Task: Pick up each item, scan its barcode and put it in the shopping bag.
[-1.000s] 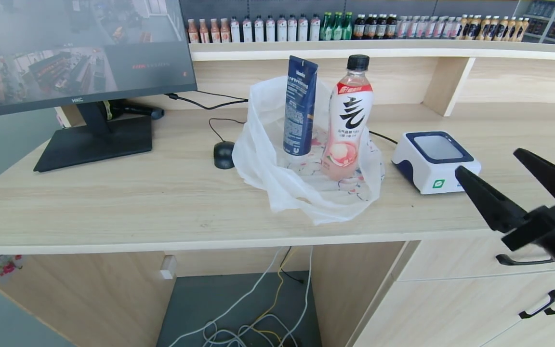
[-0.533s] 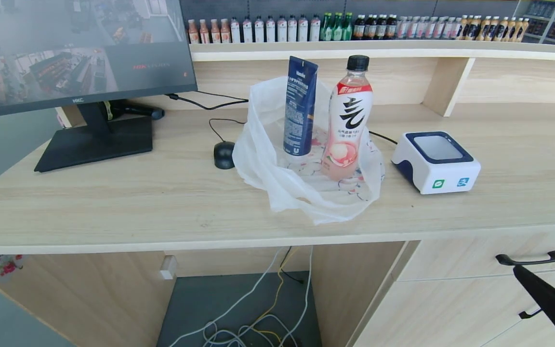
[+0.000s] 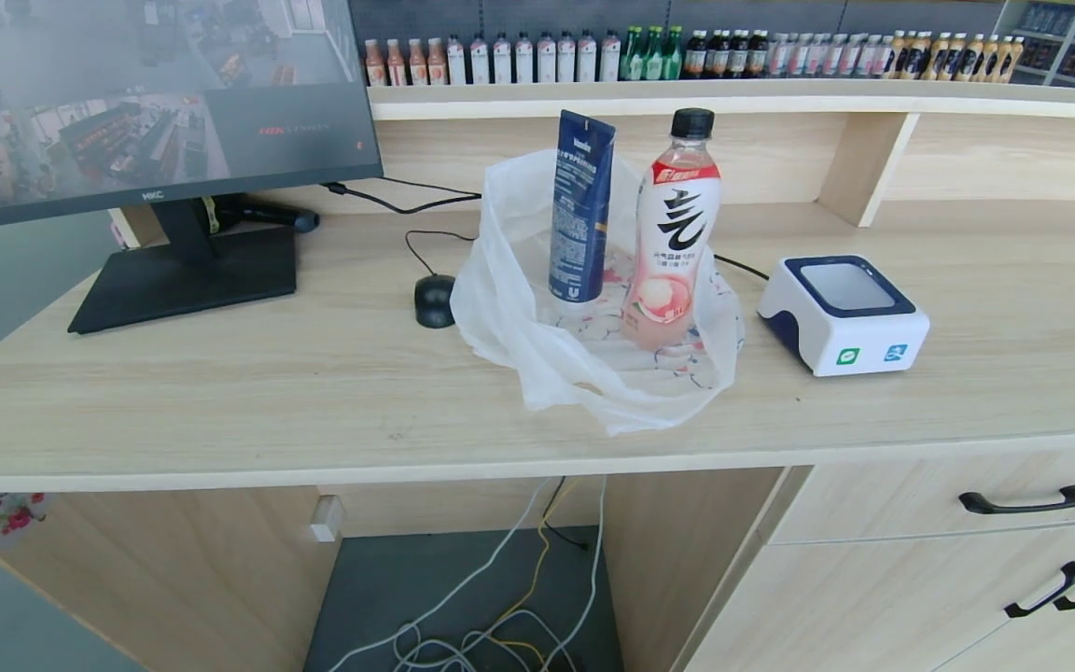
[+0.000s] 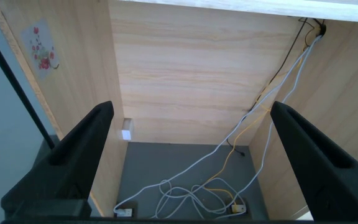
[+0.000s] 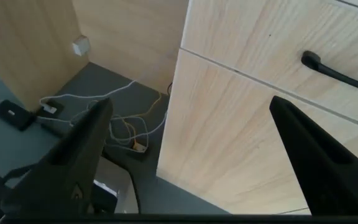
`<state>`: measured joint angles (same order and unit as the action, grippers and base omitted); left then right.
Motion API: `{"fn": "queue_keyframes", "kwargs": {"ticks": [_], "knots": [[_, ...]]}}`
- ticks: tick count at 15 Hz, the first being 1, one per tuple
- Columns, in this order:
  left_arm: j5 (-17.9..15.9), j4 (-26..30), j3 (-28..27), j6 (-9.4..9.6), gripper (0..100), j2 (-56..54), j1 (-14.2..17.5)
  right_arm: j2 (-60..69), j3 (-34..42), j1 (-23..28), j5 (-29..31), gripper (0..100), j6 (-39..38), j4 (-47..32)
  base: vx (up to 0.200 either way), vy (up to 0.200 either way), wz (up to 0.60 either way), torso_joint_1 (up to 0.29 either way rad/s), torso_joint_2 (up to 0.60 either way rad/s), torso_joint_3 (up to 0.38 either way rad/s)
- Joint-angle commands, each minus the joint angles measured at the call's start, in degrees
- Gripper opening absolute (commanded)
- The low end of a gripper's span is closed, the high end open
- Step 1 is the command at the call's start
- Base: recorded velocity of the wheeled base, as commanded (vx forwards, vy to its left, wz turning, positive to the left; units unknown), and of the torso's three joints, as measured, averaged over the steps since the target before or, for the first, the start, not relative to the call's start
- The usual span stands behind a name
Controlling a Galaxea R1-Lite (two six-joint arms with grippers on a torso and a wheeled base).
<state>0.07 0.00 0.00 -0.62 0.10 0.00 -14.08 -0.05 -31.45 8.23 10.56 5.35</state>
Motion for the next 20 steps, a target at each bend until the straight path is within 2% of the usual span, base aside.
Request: {"fn": "queue_keyframes", "kwargs": {"ticks": [1, 2, 5, 7, 9, 10, 13, 14, 18, 20], "knots": [[0.01, 0.0, 0.0, -0.08, 100, -0.01, 0.0, 4.15, -0.39, -0.98, -0.23, 100, -4.93, -2.8, 0.0, 0.0, 0.0, 0.0, 0.0, 0.0], [0.01, 0.0, 0.0, -0.08, 100, -0.01, 0.09, 3.27, -0.3, -0.98, 0.03, 100, -7.13, -2.8, 0.0, 0.0, 0.0, 0.0, 0.0, 0.0], [0.01, 0.0, 0.0, -0.08, 100, -0.01, 0.09, 3.71, -0.3, -2.91, -1.11, 100, -5.81, -2.8, 0.0, 0.0, 0.0, 0.0, 0.0, 0.0], [0.01, 0.0, 0.0, -0.08, 100, -0.01, 0.09, 5.99, -0.83, -6.69, -7.53, 100, -3.61, -4.91, 0.0, 0.0, 0.0, 0.0, 0.0, 0.0], [0.01, 0.0, 0.0, -0.17, 100, -0.01, 0.09, 6.08, -1.62, -2.21, -7.35, 100, -3.44, -6.58, 0.0, 0.0, 0.0, 0.0, 0.0, 0.0], [0.01, 0.0, 0.0, -0.17, 100, -0.01, 0.09, 5.55, -1.71, 8.07, -7.35, 100, -3.44, -6.58, 0.0, 0.0, 0.0, 0.0, 0.0, 0.0], [0.01, 0.0, 0.0, -0.26, 100, -0.01, 0.09, 5.47, -1.71, 23.81, -7.44, 100, -3.44, -6.58, 0.0, 0.0, 0.0, 0.0, 0.0, 0.0], [0.01, 0.0, 0.0, -0.35, 100, -0.01, 0.09, 6.43, -1.71, 27.58, -7.35, 100, -3.44, -6.58, 0.0, 0.0, 0.0, 0.0, 0.0, 0.0], [0.01, 0.0, 0.0, -0.43, 100, -0.01, 0.09, 9.33, -1.62, 27.94, -7.35, 100, -4.84, -6.49, 0.0, 0.0, 0.0, 0.0, 0.0, 0.0], [0.01, 0.0, 0.0, -0.35, 100, -0.01, 0.09, 9.33, -0.04, 27.94, -8.32, 100, -9.15, -5.79, 0.0, 0.0, 0.0, 0.0, 0.0, 0.0]]}}
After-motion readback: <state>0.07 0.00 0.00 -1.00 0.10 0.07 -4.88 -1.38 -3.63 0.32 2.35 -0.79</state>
